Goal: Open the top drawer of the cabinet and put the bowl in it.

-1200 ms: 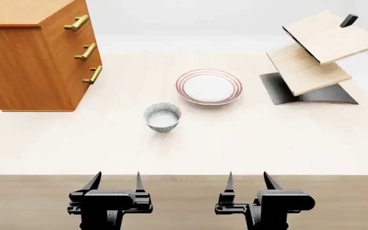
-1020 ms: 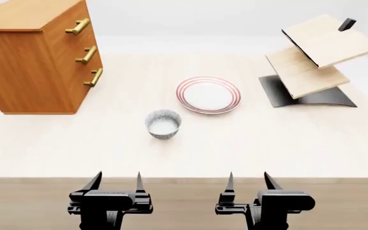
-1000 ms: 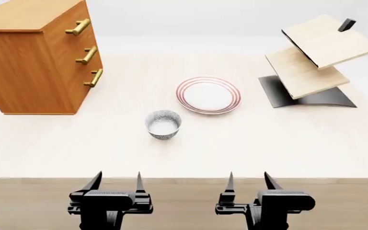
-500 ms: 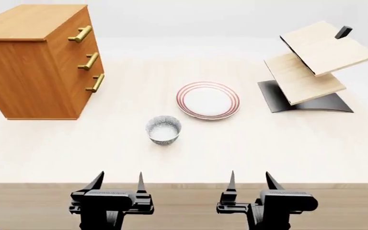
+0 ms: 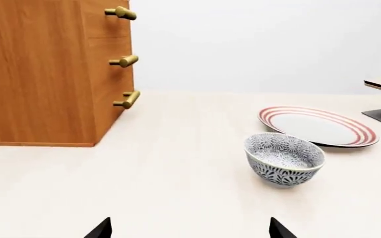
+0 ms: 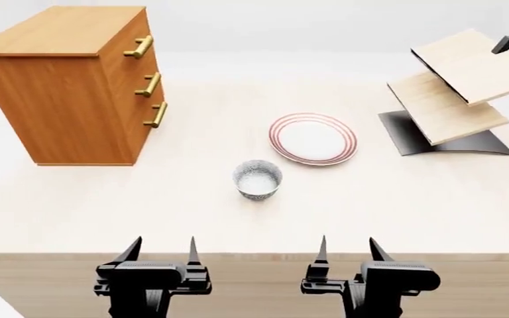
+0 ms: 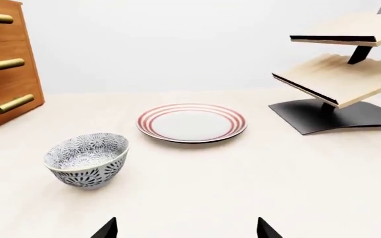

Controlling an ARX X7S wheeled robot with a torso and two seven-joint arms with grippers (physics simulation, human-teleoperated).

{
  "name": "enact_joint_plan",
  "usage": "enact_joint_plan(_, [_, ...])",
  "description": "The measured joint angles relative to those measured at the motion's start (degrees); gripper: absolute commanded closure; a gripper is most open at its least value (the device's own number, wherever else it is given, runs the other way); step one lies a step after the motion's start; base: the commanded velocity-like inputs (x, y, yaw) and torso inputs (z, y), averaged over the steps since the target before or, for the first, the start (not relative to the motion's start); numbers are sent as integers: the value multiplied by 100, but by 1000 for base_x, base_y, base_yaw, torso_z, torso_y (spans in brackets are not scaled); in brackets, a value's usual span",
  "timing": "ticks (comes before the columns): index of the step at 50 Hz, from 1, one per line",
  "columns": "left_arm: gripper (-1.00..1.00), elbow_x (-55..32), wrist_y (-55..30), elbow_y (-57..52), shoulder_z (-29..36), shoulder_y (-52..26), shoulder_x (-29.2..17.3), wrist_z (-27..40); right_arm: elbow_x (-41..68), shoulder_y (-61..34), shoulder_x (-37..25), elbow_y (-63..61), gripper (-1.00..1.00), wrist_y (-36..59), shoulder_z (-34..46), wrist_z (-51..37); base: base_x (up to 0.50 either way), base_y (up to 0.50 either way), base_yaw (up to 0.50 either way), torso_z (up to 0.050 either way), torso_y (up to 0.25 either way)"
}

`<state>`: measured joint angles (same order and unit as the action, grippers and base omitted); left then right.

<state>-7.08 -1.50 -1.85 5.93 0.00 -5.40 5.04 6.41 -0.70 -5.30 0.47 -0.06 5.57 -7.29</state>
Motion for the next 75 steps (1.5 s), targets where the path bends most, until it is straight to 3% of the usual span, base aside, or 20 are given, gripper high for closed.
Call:
enact_joint_plan(47, [-100, -298, -21, -54, 225, -14, -240, 265, 242, -34, -207, 18, -100, -84, 258, -316, 0, 500, 0, 0, 0])
enact_joint_plan(54, [-100, -345, -10, -18, 201, -77, -279, 316, 296, -32, -220, 30, -100, -127, 283, -334, 0, 0, 0, 0, 0])
enact_joint_plan(65, [-100, -402, 220, 1262, -593, -1419, -635, 860, 422, 43, -341, -185, -100, -103, 222, -391, 0, 0, 0, 0, 0])
enact_joint_plan(75, [-100, -12, 1163, 4284, -1253, -3670, -1483, 1693, 585, 105, -575, -729, -100, 129, 29, -515, 0, 0, 0, 0, 0])
